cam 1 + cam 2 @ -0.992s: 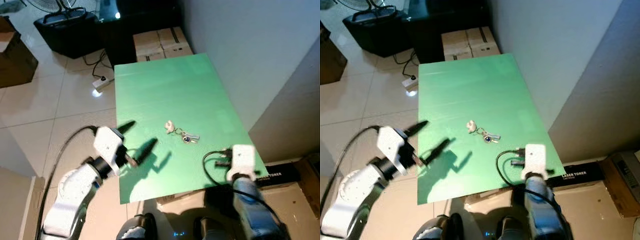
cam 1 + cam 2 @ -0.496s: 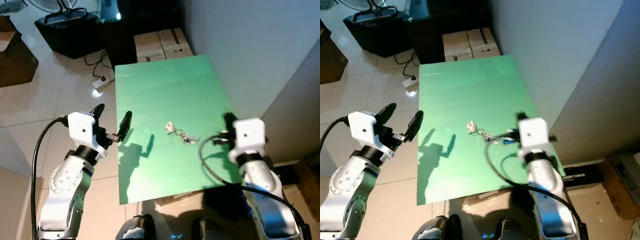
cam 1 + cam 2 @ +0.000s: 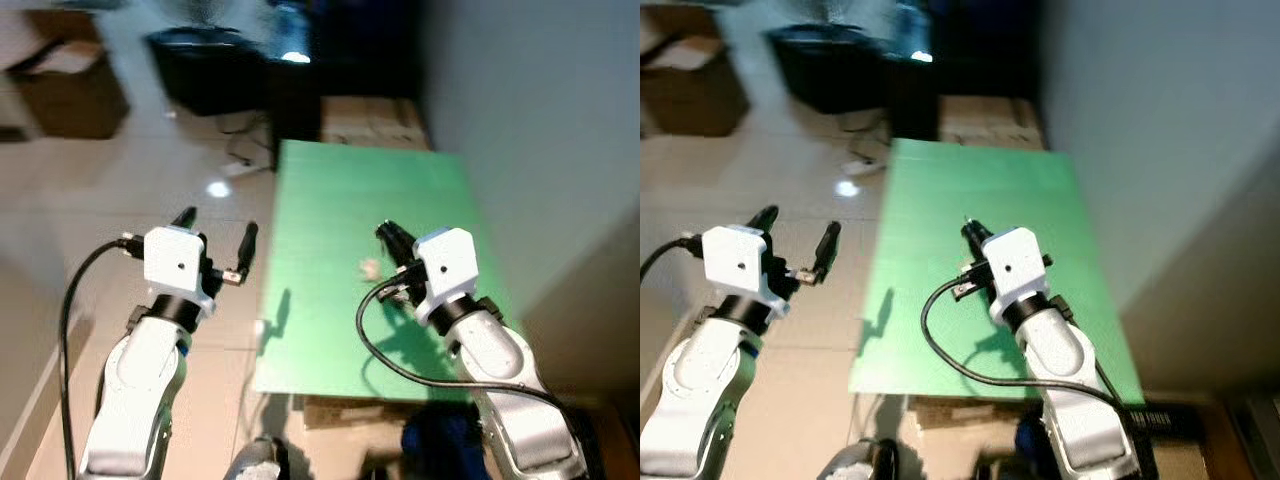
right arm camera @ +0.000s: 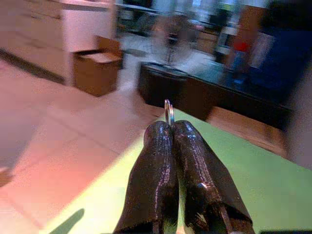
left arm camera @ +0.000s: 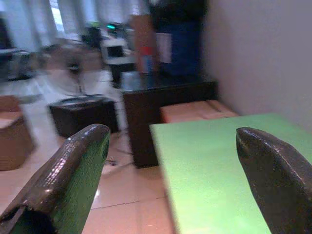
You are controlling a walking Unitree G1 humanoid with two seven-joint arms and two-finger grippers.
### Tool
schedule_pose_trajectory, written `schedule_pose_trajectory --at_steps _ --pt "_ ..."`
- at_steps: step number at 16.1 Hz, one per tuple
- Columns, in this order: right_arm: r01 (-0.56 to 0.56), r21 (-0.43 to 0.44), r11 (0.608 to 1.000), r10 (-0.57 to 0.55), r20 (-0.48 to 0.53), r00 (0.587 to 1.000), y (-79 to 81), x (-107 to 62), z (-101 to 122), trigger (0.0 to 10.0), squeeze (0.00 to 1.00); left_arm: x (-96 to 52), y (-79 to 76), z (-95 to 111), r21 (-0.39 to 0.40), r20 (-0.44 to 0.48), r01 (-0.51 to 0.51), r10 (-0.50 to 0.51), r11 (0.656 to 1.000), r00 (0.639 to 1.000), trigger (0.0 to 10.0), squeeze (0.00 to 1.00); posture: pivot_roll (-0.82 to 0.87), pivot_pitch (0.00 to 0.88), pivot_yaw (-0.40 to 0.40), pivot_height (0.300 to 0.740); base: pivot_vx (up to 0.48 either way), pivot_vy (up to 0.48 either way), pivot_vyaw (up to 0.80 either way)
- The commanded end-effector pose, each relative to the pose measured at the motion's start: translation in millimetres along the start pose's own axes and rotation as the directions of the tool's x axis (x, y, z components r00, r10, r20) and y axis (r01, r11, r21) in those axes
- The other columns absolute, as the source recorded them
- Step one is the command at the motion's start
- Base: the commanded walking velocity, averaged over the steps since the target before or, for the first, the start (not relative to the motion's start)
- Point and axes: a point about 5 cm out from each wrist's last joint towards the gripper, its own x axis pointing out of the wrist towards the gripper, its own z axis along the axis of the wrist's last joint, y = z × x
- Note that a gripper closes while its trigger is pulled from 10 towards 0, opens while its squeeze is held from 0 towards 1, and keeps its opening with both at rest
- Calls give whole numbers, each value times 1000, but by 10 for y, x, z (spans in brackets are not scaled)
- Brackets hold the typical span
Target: Hang keys on a hook
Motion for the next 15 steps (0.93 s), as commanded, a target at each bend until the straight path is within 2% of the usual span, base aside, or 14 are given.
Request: schedule_pose_trajectory --at_steps 1,2,3,9,15 --pt "-23 21 1000 23 -10 1000 55 5 -12 10000 0 28 32 75 39 13 -21 21 999 1000 10000 0 -45 59 -16 740 0 0 800" --pt "-27 28 999 28 -23 999 79 -9 -49 10000 0 84 49 98 72 8 -43 42 996 999 10000 0 -49 57 -3 740 0 0 800" --pt "-23 37 999 25 -39 999 72 -32 -87 10000 0 105 55 100 51 7 -56 56 997 998 10000 0 -53 58 1 740 0 0 800" --pt "31 24 999 -28 -101 994 -102 -66 -222 10000 0 144 -145 103 15 24 37 -37 999 999 10000 0 -68 50 12 740 0 0 800" --pt "22 30 999 -19 -112 994 -87 -46 -271 10000 0 151 -191 104 36 26 72 -73 997 997 10000 0 -58 53 11 740 344 0 800"
